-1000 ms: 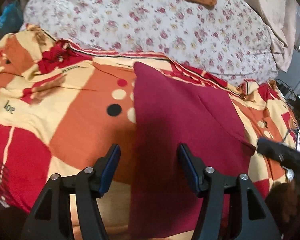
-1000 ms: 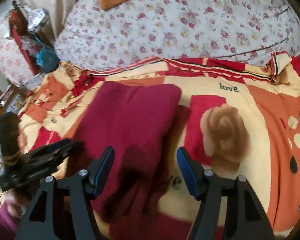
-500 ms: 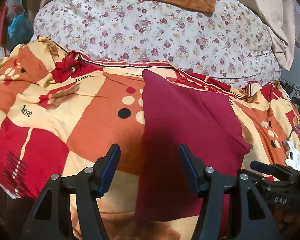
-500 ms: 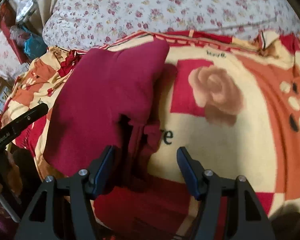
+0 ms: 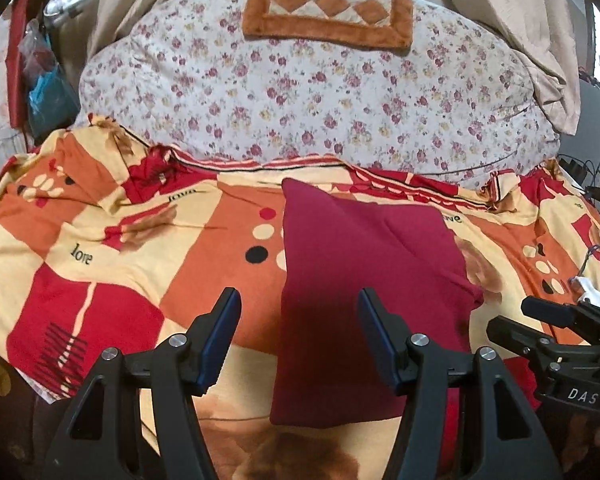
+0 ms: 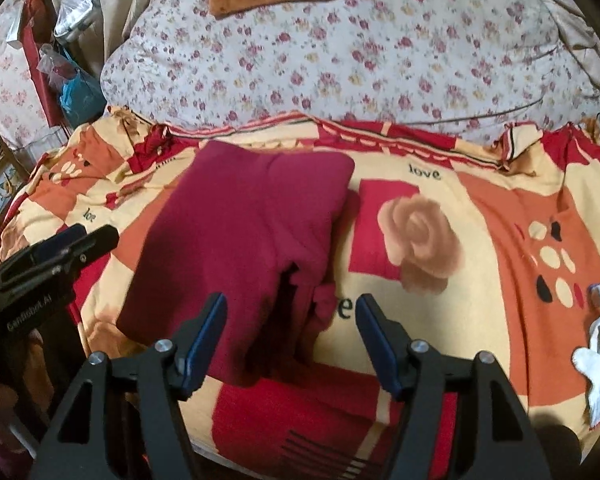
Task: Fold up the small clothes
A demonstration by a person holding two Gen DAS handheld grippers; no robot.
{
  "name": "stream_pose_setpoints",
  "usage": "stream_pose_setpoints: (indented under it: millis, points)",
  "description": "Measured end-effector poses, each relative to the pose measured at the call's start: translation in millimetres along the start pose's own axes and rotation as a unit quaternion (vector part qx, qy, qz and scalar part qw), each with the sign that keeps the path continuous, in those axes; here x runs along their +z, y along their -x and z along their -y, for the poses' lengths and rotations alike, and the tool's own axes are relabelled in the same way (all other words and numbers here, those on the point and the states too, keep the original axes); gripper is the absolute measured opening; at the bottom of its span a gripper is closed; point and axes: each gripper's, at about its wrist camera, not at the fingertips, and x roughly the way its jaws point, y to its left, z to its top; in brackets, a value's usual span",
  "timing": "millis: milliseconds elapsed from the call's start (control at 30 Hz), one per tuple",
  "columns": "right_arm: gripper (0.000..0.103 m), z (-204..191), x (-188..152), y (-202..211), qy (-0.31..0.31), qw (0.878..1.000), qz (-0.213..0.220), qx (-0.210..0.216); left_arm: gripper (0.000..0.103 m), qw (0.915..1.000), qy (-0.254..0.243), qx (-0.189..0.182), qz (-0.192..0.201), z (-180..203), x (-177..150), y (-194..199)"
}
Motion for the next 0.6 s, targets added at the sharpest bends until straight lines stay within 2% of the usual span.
stream_pose_setpoints:
  millis: [267,600]
  points:
    - [0.078,-14.8,4.2,6.3,0.019,0.999,0.023,-0.020,0.040,1.0000,0.004,0.005,0.004,0.3,2.0,7.9]
    - [0.079,-24.9,2.1,-2.1,0.031,0.999,0.021,-0.032,0.040,0.9999,0.008,0.014,0.003,-4.0,2.4,5.6]
